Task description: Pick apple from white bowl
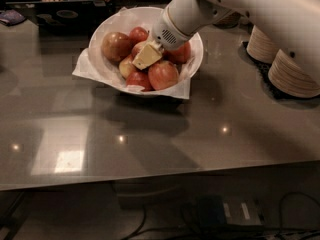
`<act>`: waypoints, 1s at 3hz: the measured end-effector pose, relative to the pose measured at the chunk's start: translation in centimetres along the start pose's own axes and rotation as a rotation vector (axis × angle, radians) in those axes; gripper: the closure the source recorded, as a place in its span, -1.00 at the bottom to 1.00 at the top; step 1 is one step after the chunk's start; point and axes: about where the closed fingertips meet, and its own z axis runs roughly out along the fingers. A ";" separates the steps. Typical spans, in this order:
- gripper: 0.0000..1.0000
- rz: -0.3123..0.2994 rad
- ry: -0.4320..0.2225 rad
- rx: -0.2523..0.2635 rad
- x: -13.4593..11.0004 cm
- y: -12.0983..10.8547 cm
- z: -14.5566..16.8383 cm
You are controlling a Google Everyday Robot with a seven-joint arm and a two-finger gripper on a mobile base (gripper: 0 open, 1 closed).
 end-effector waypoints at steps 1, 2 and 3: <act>1.00 -0.024 -0.090 -0.061 -0.6 -0.2 -1.5; 1.00 -0.040 -0.214 -0.123 -1.7 -0.9 -4.3; 1.00 -0.038 -0.314 -0.155 -2.3 -1.7 -7.0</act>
Offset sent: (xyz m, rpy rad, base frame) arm -0.0036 -0.0388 0.0869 0.3678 -0.0283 0.2121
